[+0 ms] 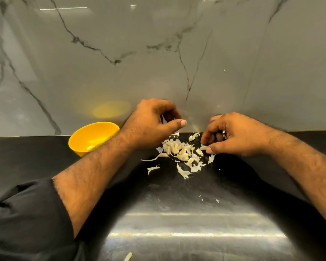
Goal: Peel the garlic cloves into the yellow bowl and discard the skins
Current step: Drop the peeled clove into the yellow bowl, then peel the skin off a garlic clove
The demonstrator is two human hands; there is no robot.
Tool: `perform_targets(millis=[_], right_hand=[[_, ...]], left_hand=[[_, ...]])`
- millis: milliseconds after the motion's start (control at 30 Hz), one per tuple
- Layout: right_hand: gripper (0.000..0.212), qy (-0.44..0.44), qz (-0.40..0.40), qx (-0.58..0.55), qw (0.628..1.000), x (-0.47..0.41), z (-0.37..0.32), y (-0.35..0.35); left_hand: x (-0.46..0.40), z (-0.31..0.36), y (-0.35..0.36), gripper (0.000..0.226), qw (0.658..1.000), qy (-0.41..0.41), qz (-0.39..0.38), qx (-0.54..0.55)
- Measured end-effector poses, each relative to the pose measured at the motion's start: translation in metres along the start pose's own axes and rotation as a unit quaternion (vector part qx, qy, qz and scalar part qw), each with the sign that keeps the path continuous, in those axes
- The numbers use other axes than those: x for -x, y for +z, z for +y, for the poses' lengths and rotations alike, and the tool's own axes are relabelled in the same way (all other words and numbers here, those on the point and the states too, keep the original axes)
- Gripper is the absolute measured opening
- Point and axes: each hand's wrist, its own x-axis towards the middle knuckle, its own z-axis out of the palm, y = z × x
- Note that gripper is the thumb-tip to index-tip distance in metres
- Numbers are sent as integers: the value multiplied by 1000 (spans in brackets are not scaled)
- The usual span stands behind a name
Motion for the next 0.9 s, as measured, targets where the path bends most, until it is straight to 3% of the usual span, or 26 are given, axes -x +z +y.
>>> perform_targets(millis=[233,333,400,500,767,900], right_hand=[[2,7,6,42,999,0,0,13],[10,-6,44,-92,995,-1,1,14],[19,-15,56,-218,974,0,-2,13],[26,-31,71,-306,949,0,-5,15],[23,-43,101,-281,953,0,-7,16],[27,-45,85,-313,945,1,-11,17]], left_hand=[[6,-1,-7,15,998,4,5,69],[6,-3,-8,11,997,-9,4,80],[6,-2,-7,11,995,-20,-9,99],[6,-1,-4,16,992,-23,-24,124],[8,4,2,28,974,24,-35,224],[9,4,5,15,970,38,-32,236]])
